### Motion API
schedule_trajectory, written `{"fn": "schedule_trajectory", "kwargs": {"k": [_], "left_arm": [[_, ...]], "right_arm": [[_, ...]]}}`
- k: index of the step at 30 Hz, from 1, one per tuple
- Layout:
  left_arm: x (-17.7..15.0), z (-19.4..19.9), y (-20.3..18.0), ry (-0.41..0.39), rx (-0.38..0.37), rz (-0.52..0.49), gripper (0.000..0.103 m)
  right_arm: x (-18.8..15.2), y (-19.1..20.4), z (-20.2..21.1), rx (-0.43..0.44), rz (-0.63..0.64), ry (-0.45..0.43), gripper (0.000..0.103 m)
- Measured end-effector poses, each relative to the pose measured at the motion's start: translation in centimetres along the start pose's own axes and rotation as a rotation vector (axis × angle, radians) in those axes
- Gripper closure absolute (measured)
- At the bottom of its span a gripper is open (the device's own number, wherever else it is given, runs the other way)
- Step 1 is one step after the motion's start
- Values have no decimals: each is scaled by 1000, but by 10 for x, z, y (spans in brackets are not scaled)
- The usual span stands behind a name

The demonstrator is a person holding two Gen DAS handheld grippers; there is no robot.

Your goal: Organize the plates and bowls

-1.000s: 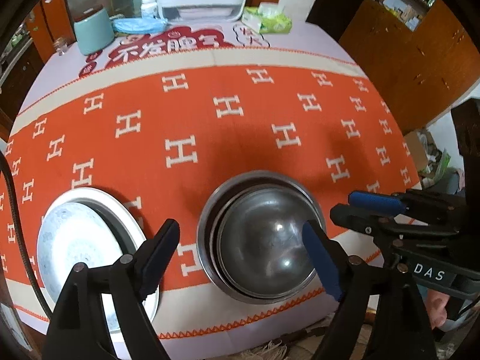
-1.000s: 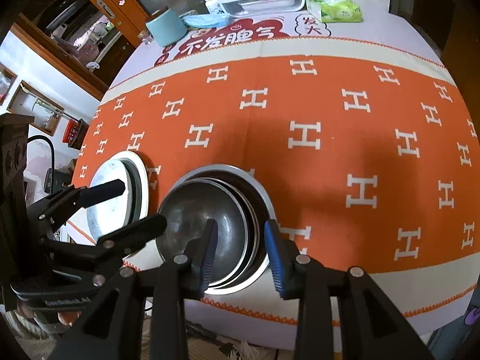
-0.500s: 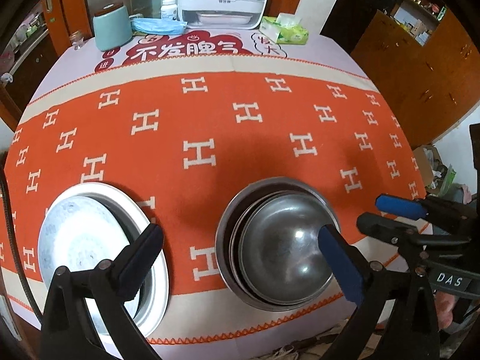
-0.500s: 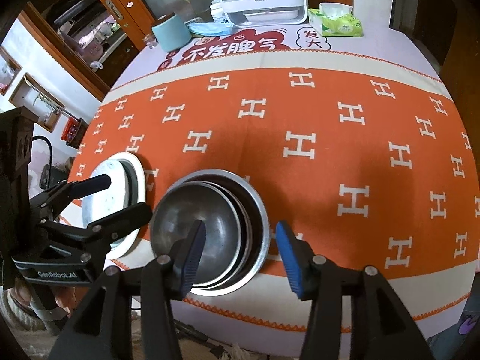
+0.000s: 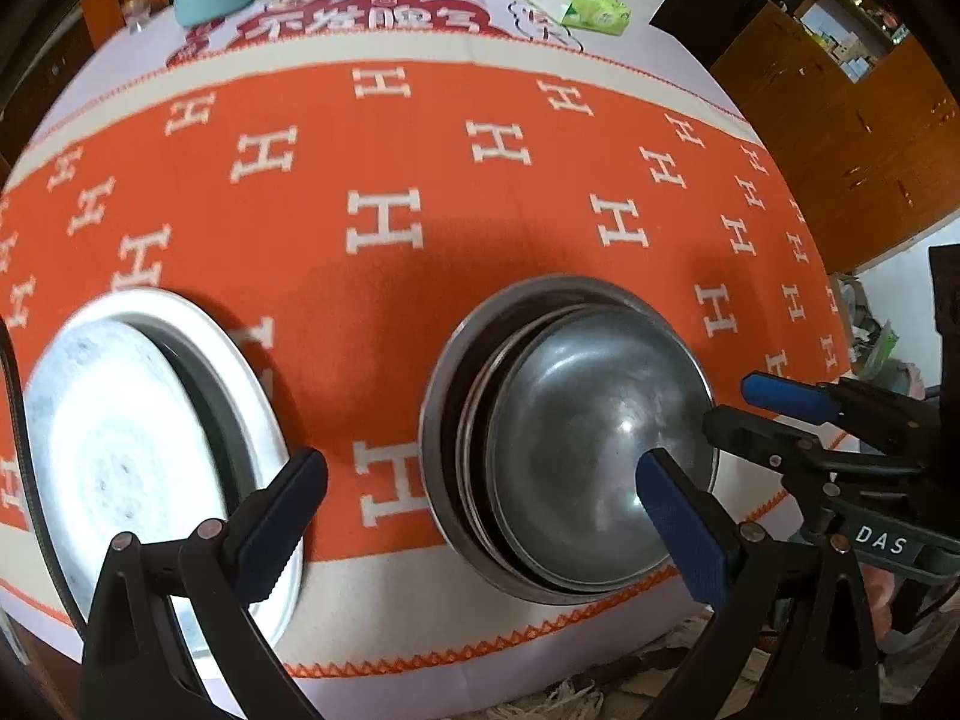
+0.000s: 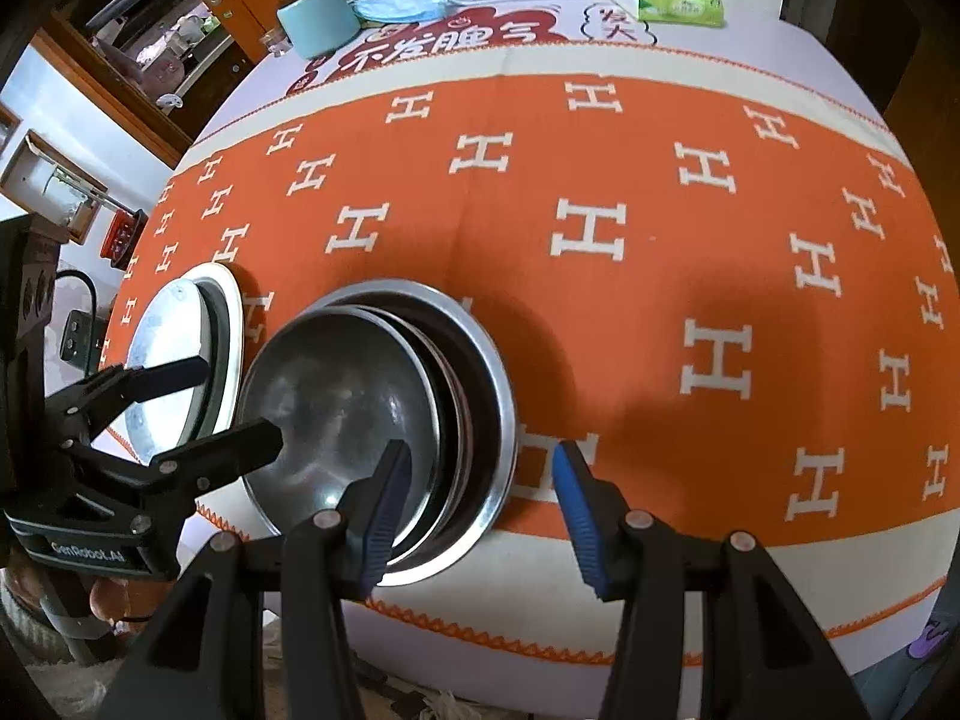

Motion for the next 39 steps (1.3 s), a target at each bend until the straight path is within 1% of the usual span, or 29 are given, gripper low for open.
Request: {"fn": "schedule_trajectory", "kwargs": {"k": [5, 8, 14, 16, 18, 19, 22, 24, 25, 27, 28, 30, 31, 33, 39], "left_arm": [[-6, -13, 7, 47, -42, 48, 1], [-7, -19, 9, 61, -76, 74, 2], [-9, -28, 12, 79, -119, 112, 6], [-9, -30, 12, 84, -130, 115, 9], [-9, -32, 10, 91, -145, 116, 17], [-9, -33, 9, 97, -151, 114, 19], [-11, -35, 6, 113, -158, 103, 35], [-13, -39, 3, 134, -165, 95, 50], [-13, -40, 3, 141, -162, 93, 52], [-15, -43, 4, 157, -143, 90, 58], [-16, -43, 4, 158, -138, 91, 59], [-16, -44, 6, 160, -123, 92, 65], [-16, -44, 6, 163, -124, 95, 66], [-16, -44, 7, 166, -124, 98, 66], [-15, -44, 5, 178, -85, 78, 66]], "right_arm": [[-1, -1, -7, 13, -13, 18, 54], [-2, -3, -11, 21, -22, 28, 54], [-2, -5, -17, 35, -37, 45, 54], [-2, -5, -18, 41, -40, 50, 54], [-2, -5, -19, 43, -40, 55, 54], [-3, -5, -20, 45, -38, 59, 54], [-4, -4, -22, 54, -41, 70, 54], [-5, -5, -24, 60, -49, 81, 54], [-5, -5, -25, 66, -54, 86, 54], [-6, -6, -27, 80, -67, 98, 54], [-6, -6, -28, 85, -73, 103, 54], [-7, -6, -29, 106, -87, 110, 60], [-7, -6, -29, 120, -91, 115, 68], [-7, -4, -30, 128, -95, 125, 68], [-6, -1, -30, 86, -77, 132, 69]]}}
Point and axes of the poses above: each gripper's, at about its wrist camera, not at the fingertips, and z roughly against the way its jaws point, y to its left, x to its top, the point moved 7 cm from there along -z, roughly the way its jaws point, and after that the axes turned 2 degrees about -x, right-handed, at the moved point
